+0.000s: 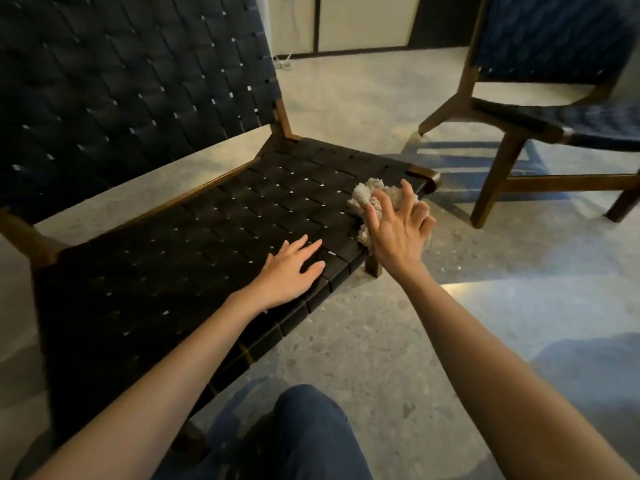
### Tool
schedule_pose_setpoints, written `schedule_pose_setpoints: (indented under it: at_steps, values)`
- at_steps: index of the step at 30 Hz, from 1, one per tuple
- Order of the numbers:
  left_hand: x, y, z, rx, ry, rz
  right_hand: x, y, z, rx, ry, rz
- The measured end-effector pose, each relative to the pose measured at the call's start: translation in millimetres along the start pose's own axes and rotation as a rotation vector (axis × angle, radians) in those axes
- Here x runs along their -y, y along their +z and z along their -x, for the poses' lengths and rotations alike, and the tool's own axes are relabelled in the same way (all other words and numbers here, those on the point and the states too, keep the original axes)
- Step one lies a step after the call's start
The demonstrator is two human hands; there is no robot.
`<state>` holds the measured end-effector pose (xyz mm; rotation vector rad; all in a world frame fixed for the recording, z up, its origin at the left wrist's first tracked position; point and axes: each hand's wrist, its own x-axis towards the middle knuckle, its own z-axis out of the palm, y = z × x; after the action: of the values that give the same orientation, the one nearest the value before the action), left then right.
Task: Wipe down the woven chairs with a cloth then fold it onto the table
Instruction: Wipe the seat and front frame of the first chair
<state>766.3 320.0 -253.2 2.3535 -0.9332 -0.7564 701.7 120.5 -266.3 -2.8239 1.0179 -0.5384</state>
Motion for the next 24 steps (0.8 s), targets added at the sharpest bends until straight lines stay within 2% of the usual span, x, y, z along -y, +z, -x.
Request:
schedule_pose_setpoints:
  at_steps: [5,8,10,12,16,20,22,24]
  values:
    - [-12,17,-31,0.012,0.034,-0.095,-20,-8,-39,-0.180,0.020,-0.004]
    - [-12,20,-41,-0.030,0.044,-0.173,-29,0,-64,-0.109,0.064,-0.084]
    - [-10,21,-46,-0.055,0.070,-0.195,-31,7,-81,-0.027,0.165,-0.219]
    - [-7,22,-49,-0.070,0.090,-0.188,-31,11,-96,-0.020,0.284,-0.362]
    - [-3,24,-50,-0.100,0.106,-0.158,-31,13,-110,-0.117,0.429,-0.591]
    - [-5,24,-50,-0.121,0.110,-0.171,-32,7,-108,-0.227,0.656,-1.022]
    - [-5,24,-50,-0.121,0.107,-0.179,-29,3,-102,-0.219,0.711,-1.065]
    - [-5,24,-49,-0.118,0.099,-0.188,-25,0,-93,-0.230,0.677,-1.061]
